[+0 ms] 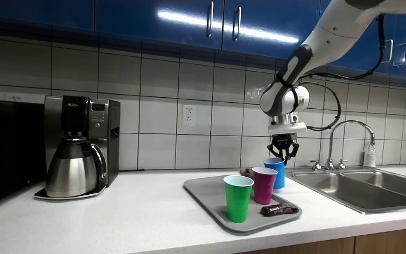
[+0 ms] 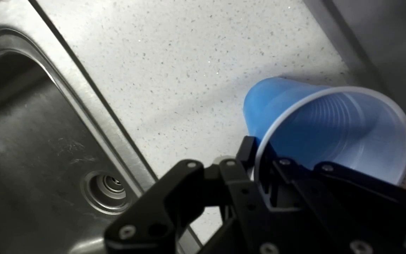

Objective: Pick the cups and place them on the tray

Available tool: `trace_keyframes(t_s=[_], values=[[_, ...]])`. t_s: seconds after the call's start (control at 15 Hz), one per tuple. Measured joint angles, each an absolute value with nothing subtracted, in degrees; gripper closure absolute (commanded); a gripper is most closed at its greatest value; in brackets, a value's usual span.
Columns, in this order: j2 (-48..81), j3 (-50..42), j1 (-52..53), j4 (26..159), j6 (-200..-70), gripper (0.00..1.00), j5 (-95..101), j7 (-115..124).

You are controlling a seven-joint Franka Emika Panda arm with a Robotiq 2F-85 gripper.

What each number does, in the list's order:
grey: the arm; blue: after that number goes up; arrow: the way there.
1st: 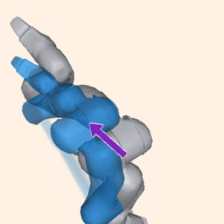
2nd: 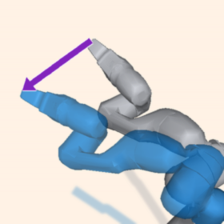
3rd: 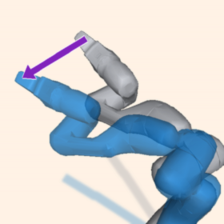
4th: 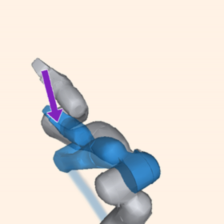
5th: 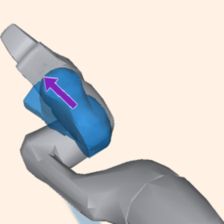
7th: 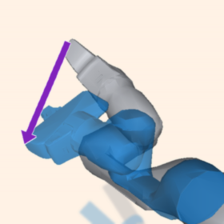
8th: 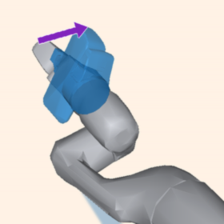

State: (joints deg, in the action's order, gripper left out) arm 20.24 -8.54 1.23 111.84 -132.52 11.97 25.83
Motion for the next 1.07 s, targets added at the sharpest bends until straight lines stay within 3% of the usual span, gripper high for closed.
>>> trace_keyframes(t_s=[1.07], values=[[23.9,-2.8,5.5,104.6,-132.7,0.99,7.5,24.7]])
